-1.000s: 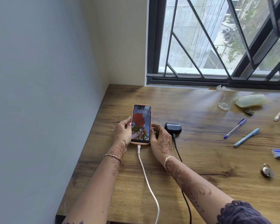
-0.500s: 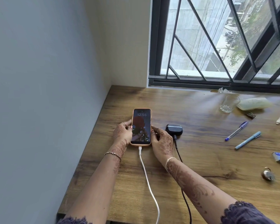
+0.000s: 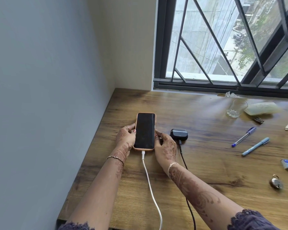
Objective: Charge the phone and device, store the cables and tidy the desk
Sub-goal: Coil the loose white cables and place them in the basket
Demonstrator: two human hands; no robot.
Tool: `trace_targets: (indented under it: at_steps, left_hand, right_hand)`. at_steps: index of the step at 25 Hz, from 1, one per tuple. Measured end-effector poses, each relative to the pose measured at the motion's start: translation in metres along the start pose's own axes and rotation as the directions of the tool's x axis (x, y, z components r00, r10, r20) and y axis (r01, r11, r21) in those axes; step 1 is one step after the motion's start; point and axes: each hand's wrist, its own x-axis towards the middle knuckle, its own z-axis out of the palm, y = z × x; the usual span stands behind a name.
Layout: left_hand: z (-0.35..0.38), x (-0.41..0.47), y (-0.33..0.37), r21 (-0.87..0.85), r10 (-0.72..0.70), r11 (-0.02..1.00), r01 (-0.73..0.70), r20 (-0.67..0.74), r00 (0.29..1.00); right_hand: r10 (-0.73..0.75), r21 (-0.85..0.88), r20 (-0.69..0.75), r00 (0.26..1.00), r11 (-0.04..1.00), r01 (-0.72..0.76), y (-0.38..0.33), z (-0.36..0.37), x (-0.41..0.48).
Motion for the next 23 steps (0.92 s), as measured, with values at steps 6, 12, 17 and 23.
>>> trace_targets:
  at_steps: [6, 12, 17, 23]
  left_hand:
    - [-0.001, -0.002, 0.004, 0.016, -0.022, 1.000, 0.022, 0.001, 1.000]
    - [0.001, -0.004, 0.006, 0.045, -0.014, 0.999, 0.014, -0.002, 1.000]
    - [0.002, -0.006, 0.009, 0.187, -0.007, 0.982, 0.016, -0.049, 0.999]
    - [0.001, -0.011, 0.011, 0.254, 0.008, 0.967, 0.026, -0.131, 0.991]
  right_hand:
    - [0.059, 0.051, 0.015, 0.998, 0.997, -0.060, -0.002, 0.001, 0.001]
    - [-0.003, -0.040, 0.018, 1.000, 0.999, 0.003, -0.001, 0.002, 0.001]
    - [-0.037, -0.027, 0.020, 0.999, 0.999, 0.037, 0.000, -0.001, 0.001]
    - [-0.028, 0.000, 0.052, 0.998, 1.000, 0.028, 0.000, -0.003, -0.001]
